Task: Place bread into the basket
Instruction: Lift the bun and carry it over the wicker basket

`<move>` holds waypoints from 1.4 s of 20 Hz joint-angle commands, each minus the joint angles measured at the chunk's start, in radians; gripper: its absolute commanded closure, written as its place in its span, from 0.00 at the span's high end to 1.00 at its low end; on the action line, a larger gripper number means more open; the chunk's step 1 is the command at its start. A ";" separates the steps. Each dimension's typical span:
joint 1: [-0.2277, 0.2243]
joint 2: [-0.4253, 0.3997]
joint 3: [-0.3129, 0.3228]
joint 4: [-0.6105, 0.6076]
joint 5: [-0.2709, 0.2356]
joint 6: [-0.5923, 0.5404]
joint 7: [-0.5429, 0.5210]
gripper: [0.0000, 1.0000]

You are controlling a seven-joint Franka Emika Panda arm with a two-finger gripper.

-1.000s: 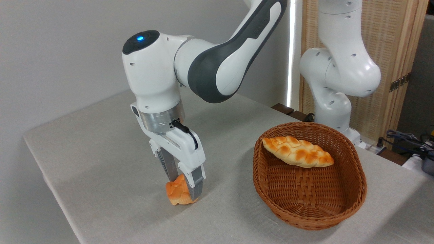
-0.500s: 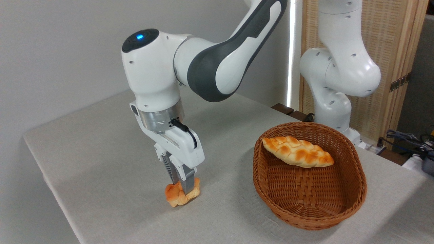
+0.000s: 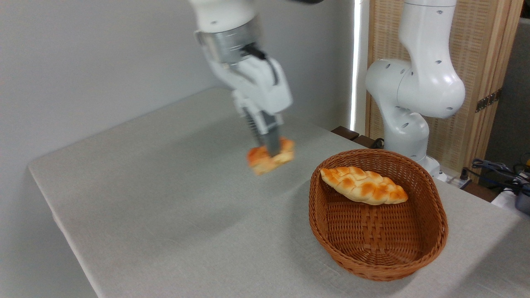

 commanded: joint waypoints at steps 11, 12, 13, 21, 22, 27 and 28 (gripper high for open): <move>-0.002 -0.035 0.219 -0.172 0.206 0.017 0.561 0.36; -0.002 -0.035 0.219 -0.198 0.226 0.042 0.571 0.42; -0.002 -0.034 0.219 -0.205 0.227 0.059 0.575 0.45; -0.004 -0.022 0.241 -0.235 0.229 0.079 0.612 1.00; -0.004 -0.022 0.241 -0.238 0.228 0.079 0.612 1.00; -0.008 -0.019 0.241 -0.238 0.221 0.079 0.609 1.00; -0.008 -0.019 0.241 -0.238 0.220 0.079 0.609 1.00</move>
